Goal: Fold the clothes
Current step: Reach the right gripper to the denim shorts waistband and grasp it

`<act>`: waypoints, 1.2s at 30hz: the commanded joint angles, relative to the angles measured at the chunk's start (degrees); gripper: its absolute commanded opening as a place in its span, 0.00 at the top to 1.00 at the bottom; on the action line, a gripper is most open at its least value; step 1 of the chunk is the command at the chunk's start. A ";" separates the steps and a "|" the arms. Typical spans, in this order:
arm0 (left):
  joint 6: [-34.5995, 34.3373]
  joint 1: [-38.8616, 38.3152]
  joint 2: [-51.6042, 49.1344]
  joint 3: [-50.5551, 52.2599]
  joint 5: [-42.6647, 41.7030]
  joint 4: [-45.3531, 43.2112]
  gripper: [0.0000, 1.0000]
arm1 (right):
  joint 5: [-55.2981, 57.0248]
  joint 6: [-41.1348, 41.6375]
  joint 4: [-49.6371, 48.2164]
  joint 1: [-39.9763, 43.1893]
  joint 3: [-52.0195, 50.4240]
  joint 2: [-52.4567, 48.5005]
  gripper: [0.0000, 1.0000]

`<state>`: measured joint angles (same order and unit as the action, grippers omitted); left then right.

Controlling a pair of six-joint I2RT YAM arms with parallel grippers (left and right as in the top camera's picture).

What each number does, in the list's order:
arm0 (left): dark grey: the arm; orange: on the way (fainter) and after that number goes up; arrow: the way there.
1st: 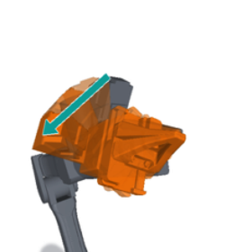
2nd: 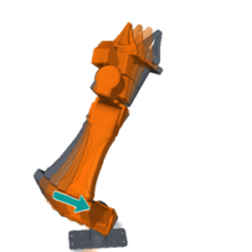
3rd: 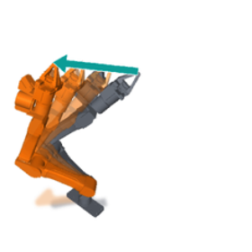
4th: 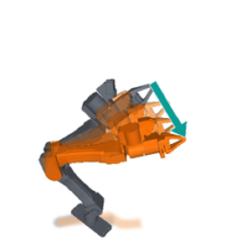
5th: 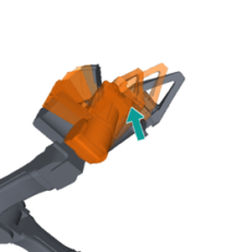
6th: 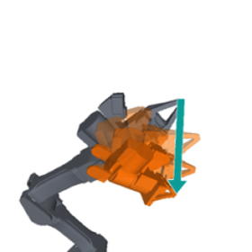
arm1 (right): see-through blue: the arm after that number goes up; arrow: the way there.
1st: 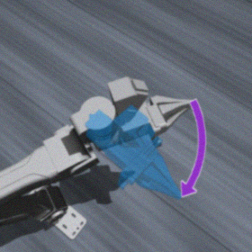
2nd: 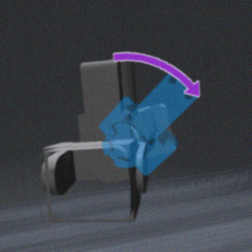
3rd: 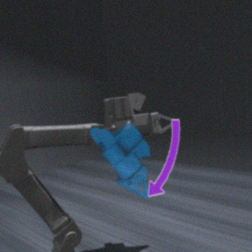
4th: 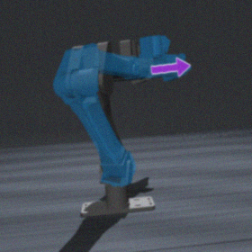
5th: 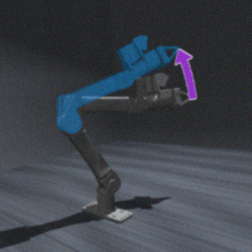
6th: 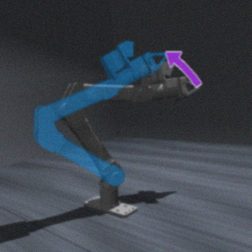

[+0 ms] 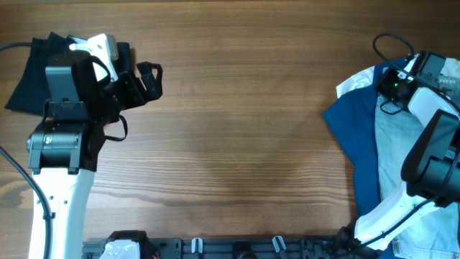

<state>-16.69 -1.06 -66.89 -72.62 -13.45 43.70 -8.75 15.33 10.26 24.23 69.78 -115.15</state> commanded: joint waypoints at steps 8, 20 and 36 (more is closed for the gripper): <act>-0.55 0.15 -0.39 -0.90 -1.60 -0.11 0.00 | 3.17 1.73 2.86 3.48 0.13 5.64 0.96; -0.52 0.15 -0.39 -0.90 -1.99 0.59 0.00 | -3.69 -1.05 -2.16 2.27 -0.15 -0.04 0.46; -0.50 -1.75 0.26 -0.96 -2.78 -0.13 0.00 | 4.48 2.84 2.38 2.47 -0.07 14.08 0.96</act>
<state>-16.71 -2.74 -66.92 -72.62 -15.16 44.56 -6.76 17.74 12.67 26.50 69.67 -109.62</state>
